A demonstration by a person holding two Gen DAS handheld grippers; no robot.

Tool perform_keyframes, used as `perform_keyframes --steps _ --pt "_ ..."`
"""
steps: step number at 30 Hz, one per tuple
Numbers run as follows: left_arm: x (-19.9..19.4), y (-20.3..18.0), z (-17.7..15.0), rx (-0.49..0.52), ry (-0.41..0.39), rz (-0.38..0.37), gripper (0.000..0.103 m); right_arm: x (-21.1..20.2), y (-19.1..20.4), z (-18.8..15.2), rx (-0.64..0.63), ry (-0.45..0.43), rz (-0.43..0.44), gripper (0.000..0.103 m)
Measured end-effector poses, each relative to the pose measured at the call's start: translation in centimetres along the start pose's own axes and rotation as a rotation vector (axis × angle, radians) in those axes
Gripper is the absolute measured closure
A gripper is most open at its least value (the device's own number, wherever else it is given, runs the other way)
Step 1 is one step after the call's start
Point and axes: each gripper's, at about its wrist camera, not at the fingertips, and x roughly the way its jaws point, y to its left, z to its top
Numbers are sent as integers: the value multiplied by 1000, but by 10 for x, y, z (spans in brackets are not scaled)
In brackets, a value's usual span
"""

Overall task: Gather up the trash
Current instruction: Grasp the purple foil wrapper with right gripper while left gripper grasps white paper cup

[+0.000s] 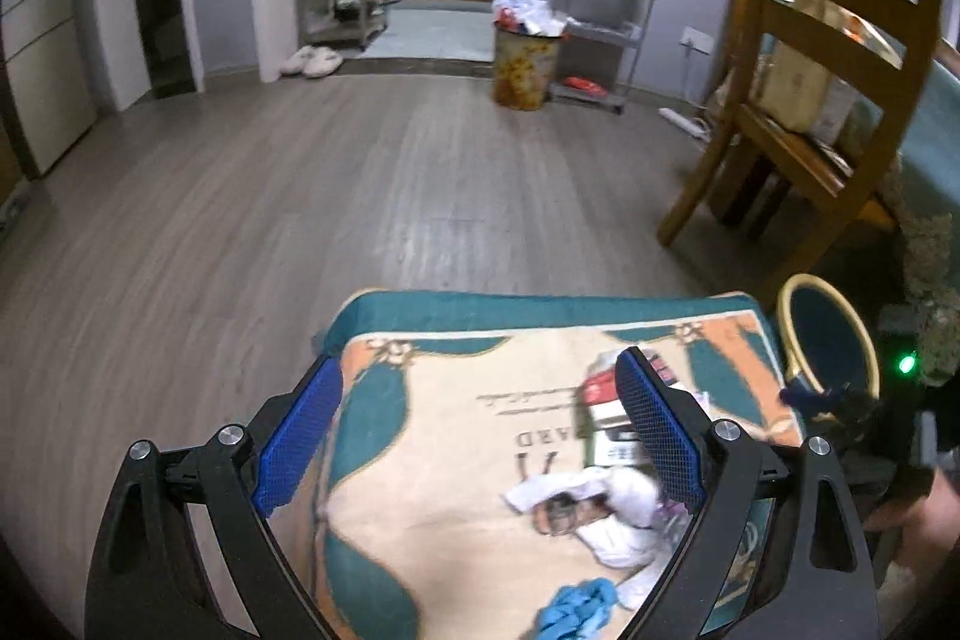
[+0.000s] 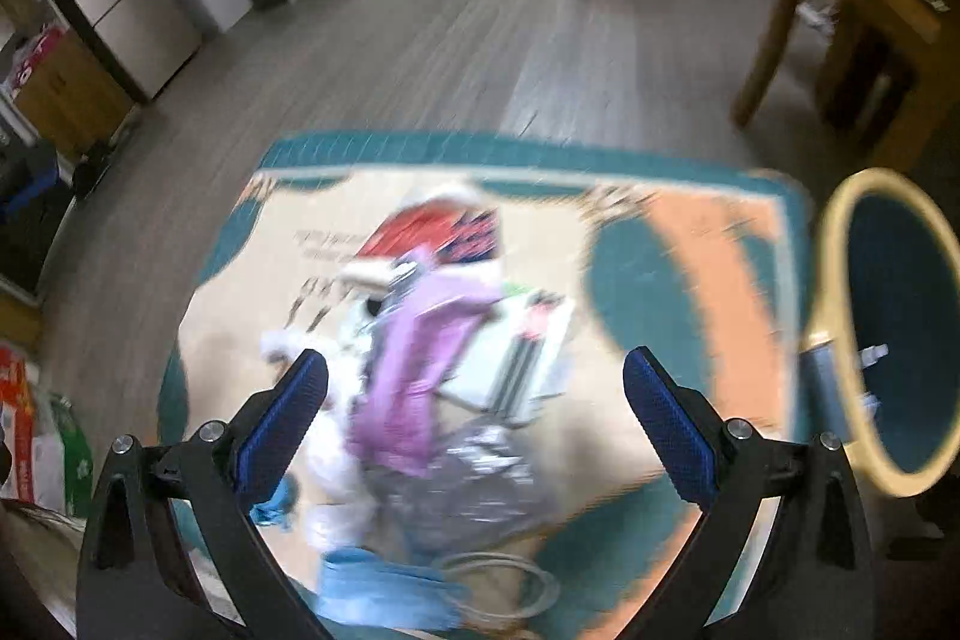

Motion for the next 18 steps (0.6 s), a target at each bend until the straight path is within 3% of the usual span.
perform_keyframes --steps 1,4,5,6,7,10,18 --pt "2 3 -1 -4 6 0 11 9 5 -1 1 21 3 8" --pt "8 4 -1 -4 18 4 11 38 16 -6 -13 91 -10 27" --pt "11 4 -1 -4 23 -1 11 47 18 -7 -16 114 -9 36" --pt "13 3 -2 -3 27 -5 11 52 18 -8 -15 130 -2 57" --pt "16 2 -4 2 31 -7 11 56 19 -9 -15 146 11 70" --pt "27 -5 -6 34 62 -6 11 43 16 -9 -31 138 7 92" --pt "73 -47 5 93 85 -50 11 -43 -26 23 -118 15 -41 93"
